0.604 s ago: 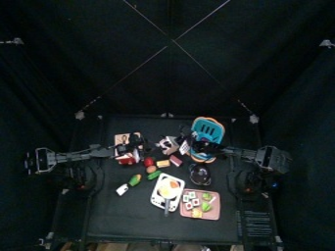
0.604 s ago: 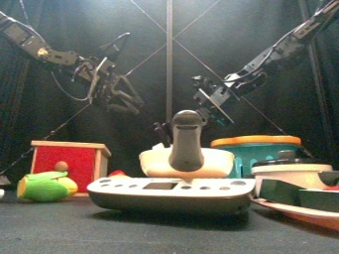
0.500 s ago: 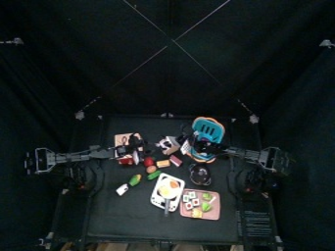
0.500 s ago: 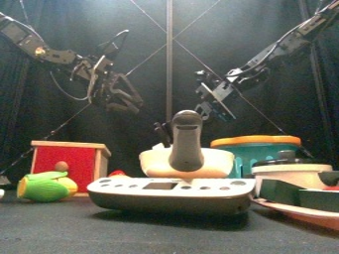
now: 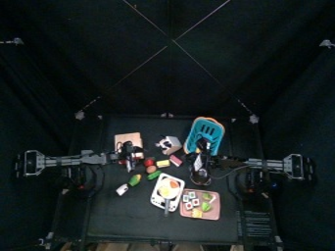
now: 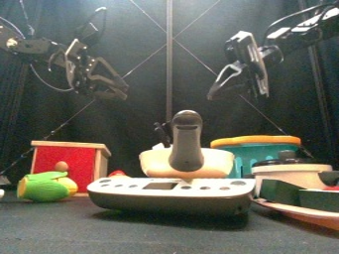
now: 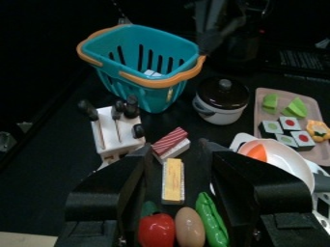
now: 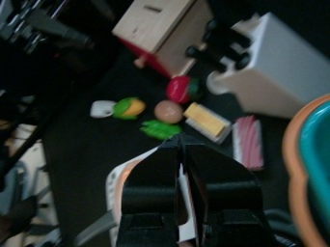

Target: Grab starfruit bottom

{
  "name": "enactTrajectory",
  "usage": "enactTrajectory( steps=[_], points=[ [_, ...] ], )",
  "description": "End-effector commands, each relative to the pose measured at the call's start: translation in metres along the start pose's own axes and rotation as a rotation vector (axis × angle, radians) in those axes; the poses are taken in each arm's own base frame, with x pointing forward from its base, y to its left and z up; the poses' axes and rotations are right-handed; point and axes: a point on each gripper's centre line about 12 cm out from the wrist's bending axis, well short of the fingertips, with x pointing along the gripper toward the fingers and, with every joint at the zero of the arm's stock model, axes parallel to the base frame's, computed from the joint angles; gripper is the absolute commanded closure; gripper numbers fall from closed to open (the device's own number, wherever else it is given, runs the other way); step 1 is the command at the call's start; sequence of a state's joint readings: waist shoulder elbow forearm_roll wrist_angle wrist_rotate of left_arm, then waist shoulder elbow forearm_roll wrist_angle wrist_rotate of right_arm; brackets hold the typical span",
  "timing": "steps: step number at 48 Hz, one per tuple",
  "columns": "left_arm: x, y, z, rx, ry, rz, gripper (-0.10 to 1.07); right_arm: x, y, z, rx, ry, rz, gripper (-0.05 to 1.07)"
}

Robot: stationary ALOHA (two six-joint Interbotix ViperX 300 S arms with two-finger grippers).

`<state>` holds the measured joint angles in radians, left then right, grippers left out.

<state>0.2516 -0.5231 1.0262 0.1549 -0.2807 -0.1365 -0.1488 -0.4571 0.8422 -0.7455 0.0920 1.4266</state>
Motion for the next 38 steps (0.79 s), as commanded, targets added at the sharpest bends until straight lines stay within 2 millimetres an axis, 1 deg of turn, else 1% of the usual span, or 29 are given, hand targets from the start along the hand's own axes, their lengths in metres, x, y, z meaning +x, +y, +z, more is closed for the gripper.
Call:
enactTrajectory(
  steps=[1,5,9,13,14,18,26,31,38],
  points=[
    [-0.009,-0.003,0.008,0.006,-0.053,-0.012,0.16,-0.011,0.025,-0.011,0.087,0.037,0.082,0.66],
    [-0.015,-0.004,0.008,0.002,-0.072,-0.015,0.16,-0.015,0.039,-0.028,0.144,0.102,0.109,0.66],
    [-0.018,-0.004,0.007,-0.002,-0.089,-0.016,0.16,-0.020,0.050,-0.051,0.229,0.199,0.092,0.66],
    [-0.018,-0.004,0.008,-0.005,-0.092,-0.015,0.16,-0.025,0.055,-0.072,0.295,0.297,0.043,0.66],
    [-0.018,-0.004,0.009,-0.005,-0.095,-0.016,0.16,-0.028,0.056,-0.080,0.313,0.337,0.020,0.66],
    [-0.018,-0.005,0.009,-0.005,-0.098,-0.017,0.16,-0.036,0.057,-0.098,0.350,0.432,-0.054,0.66],
    [-0.018,-0.005,0.010,-0.003,-0.098,-0.018,0.16,-0.052,0.049,-0.122,0.390,0.582,-0.233,0.66],
    [-0.018,-0.005,0.010,0.000,-0.099,-0.018,0.16,-0.056,0.043,-0.131,0.415,0.648,-0.333,0.66],
    [-0.018,-0.004,0.010,0.005,-0.099,-0.017,0.16,-0.055,0.043,-0.138,0.435,0.696,-0.401,0.66]
  ],
)
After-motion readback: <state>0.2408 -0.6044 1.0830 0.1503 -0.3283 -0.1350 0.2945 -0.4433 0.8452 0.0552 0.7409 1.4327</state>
